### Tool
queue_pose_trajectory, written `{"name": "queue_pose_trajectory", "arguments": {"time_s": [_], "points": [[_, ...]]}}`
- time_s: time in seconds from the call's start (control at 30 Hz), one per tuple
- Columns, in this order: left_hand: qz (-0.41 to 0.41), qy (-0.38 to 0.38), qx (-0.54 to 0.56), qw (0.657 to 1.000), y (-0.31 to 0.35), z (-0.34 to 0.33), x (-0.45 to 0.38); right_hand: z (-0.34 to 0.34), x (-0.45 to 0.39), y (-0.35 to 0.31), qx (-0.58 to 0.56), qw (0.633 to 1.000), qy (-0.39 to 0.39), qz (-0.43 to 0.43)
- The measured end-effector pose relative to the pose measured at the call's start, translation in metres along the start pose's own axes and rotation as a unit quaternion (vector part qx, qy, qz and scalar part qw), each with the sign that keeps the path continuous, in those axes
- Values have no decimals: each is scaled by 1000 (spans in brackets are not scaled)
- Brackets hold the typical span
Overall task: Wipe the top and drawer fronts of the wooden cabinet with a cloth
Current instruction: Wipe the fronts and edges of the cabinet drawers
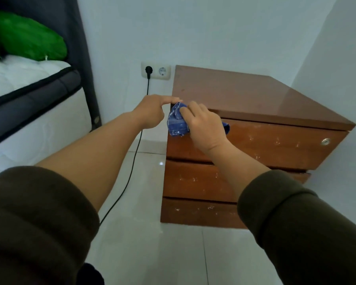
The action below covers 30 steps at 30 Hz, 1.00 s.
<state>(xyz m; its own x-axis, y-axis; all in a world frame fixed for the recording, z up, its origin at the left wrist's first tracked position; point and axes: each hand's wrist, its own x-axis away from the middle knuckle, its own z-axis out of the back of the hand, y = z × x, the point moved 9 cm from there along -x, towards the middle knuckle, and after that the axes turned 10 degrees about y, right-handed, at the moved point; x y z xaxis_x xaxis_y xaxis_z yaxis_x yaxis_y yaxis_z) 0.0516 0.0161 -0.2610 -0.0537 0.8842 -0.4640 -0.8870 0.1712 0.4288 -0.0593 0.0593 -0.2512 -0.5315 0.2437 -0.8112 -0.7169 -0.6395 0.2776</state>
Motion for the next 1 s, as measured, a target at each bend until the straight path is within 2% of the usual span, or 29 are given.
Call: {"name": "queue_pose_trajectory", "arguments": {"time_s": [0.13, 0.23, 0.33, 0.5, 0.67, 0.73, 0.8, 0.87, 1.0], "points": [[-12, 33, 42, 999, 0, -1, 1, -18, 13, -5, -13, 1000, 10, 11], [-11, 53, 62, 997, -2, -2, 0, -37, 35, -18, -20, 998, -14, 49], [-3, 65, 76, 995, -4, -4, 1, -61, 69, -31, -19, 995, -63, 74], [7, 75, 97, 992, -4, -6, 1, -96, 105, -40, -12, 983, -168, 69], [25, 80, 97, 992, 0, -5, 2, -107, 113, -37, 7, 960, -277, 32], [21, 84, 87, 993, 5, -2, 3, -105, 111, -30, -18, 955, -294, 14], [14, 85, 66, 994, 10, 0, 4, -86, 98, -23, -27, 963, -266, 21], [0, 89, 11, 996, 17, 1, 3, -57, 81, -12, -23, 980, -193, 38], [-90, 100, -111, 985, 42, -6, -2, -4, 52, 23, 48, 994, -84, 57]]}}
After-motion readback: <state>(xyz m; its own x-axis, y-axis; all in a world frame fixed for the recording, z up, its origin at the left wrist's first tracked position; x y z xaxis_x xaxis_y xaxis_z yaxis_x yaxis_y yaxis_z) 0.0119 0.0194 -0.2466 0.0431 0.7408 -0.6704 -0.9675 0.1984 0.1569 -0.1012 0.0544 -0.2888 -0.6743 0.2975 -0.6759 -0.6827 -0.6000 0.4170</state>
